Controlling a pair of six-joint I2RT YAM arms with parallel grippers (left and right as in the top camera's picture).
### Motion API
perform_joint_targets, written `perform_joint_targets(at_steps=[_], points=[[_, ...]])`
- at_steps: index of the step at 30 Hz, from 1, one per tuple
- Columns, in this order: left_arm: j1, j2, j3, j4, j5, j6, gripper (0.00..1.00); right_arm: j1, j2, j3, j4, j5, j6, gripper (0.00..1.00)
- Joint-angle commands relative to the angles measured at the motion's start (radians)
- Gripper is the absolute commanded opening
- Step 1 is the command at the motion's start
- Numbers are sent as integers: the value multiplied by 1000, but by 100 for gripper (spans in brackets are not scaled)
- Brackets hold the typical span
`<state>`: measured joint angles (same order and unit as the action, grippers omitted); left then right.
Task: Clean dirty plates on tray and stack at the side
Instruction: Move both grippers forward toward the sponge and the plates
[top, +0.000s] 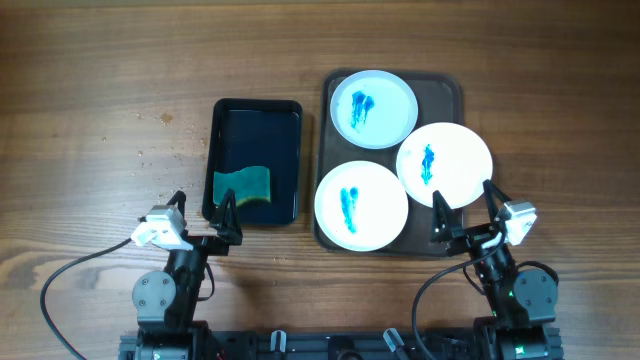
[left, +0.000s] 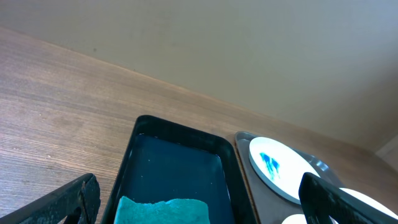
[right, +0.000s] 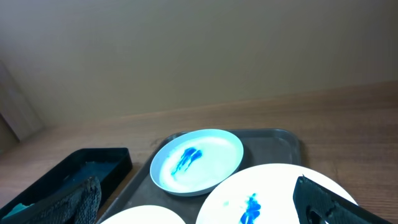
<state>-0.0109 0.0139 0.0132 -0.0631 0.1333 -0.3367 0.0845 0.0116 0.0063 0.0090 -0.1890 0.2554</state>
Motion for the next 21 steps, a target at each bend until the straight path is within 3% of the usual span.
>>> perform_joint_targets(at_steps=[1, 21], points=[[7, -5, -7, 1, 19, 15, 100, 3, -1, -1, 5, 10, -12, 100], [7, -5, -7, 4, 32, 15, 100, 3, -1, -1, 6, 10, -8, 100]])
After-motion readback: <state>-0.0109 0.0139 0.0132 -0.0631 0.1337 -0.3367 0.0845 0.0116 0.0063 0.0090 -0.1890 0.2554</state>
